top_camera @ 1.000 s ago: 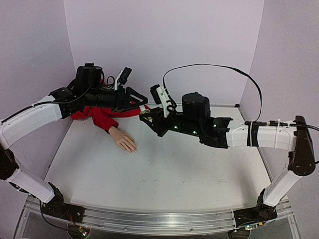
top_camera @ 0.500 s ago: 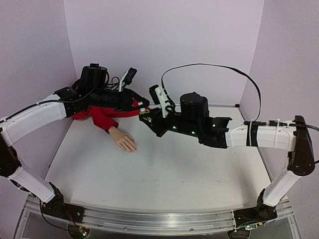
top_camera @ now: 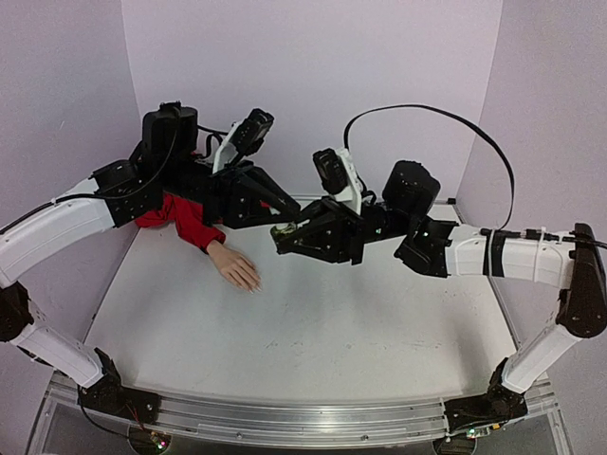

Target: Paint the nails

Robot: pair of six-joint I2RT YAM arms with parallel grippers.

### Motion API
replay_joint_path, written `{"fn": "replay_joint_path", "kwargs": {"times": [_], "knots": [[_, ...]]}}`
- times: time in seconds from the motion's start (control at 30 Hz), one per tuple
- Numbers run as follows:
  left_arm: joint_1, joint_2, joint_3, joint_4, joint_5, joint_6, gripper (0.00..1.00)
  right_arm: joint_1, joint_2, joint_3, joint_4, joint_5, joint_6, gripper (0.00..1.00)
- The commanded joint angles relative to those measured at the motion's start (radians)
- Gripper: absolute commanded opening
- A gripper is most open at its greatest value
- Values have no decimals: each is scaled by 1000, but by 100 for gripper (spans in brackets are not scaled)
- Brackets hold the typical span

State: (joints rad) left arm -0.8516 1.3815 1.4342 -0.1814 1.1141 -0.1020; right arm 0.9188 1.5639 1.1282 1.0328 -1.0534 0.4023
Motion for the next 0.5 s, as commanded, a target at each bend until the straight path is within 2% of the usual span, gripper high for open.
{"fn": "replay_joint_path", "kwargs": {"times": [0.0, 0.13, 0.2, 0.27, 0.37, 0.47], "knots": [[26, -42, 36, -22, 53, -20, 9, -43, -98, -31, 204, -81, -16, 0], [34, -72, 7, -46, -148, -37, 47, -55, -117, -42, 19, 104, -147, 0], [46, -86, -13, -55, -239, -61, 62, -56, -122, -37, -83, 249, -207, 0], [66, -92, -27, -64, -306, -104, 71, -54, -120, -27, -174, 406, -253, 0], [121, -84, -39, -85, -365, -180, 80, -55, -107, -12, -289, 623, -305, 0], [159, -63, -50, -109, -430, -262, 81, -55, -77, 13, -384, 770, -348, 0]]}}
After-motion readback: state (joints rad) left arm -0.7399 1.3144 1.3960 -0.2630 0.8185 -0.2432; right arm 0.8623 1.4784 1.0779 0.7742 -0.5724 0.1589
